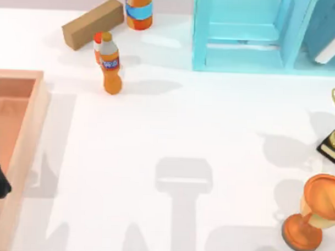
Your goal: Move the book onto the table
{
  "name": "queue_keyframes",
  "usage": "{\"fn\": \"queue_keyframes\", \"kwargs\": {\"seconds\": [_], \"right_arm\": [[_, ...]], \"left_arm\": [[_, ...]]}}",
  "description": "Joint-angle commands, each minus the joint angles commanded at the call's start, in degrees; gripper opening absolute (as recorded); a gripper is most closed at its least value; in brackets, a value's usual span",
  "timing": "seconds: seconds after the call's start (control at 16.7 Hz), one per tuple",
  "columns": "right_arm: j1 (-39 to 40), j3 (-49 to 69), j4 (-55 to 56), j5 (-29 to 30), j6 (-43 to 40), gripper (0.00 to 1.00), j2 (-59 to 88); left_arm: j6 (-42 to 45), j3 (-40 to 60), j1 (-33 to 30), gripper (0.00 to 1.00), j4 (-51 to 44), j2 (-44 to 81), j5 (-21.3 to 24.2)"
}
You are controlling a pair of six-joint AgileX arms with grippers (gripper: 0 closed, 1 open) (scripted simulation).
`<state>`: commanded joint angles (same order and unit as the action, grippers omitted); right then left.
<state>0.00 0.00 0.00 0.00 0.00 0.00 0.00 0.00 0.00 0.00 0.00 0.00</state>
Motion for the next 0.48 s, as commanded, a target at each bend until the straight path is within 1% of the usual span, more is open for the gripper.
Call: {"fn": "queue_keyframes", "kwargs": {"seconds": [0.24,0.48], "right_arm": [[-0.50,3.72,0.68,-0.10,0.55,1.00,0.79],[-1.18,13.60,3.98,-1.10,3.61,1.00,10.60]], "left_arm": [[0.00,0.00,0.00,1.00,0.00,0.00,0.00],[0.00,0.00,0.00,1.00,0.00,0.00,0.00]]}}
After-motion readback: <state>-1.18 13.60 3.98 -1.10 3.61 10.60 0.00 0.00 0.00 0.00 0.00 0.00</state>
